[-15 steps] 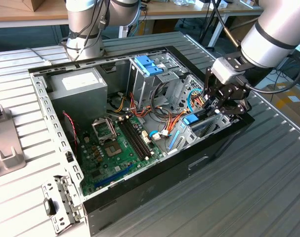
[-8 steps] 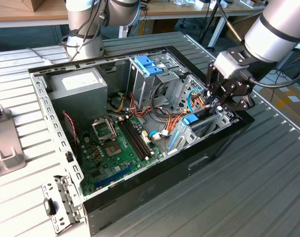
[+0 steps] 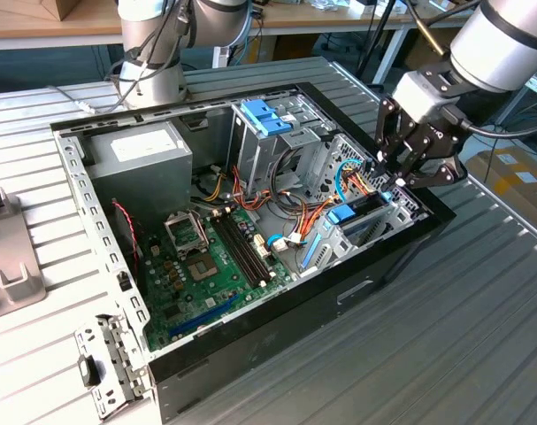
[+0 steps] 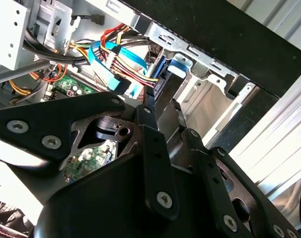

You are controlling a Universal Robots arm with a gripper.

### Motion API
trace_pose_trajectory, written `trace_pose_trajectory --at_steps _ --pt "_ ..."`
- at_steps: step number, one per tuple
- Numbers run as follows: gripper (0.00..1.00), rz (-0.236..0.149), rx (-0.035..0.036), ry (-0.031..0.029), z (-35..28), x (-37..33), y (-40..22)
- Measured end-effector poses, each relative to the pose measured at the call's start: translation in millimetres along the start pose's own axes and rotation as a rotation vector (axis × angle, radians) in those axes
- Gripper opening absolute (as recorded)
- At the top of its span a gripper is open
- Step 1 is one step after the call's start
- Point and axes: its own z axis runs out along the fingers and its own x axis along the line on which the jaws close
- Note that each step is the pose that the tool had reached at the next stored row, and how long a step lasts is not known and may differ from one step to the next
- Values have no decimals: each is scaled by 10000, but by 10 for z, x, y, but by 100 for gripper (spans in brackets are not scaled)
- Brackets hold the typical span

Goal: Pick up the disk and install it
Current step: 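Insert the first disk wire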

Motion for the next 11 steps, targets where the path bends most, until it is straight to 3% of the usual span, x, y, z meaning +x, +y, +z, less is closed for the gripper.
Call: trace_pose_trajectory --at_steps 8,11 --pt "30 0 0 -2 -1 0 0" --pt "11 0 0 -4 -1 0 0"
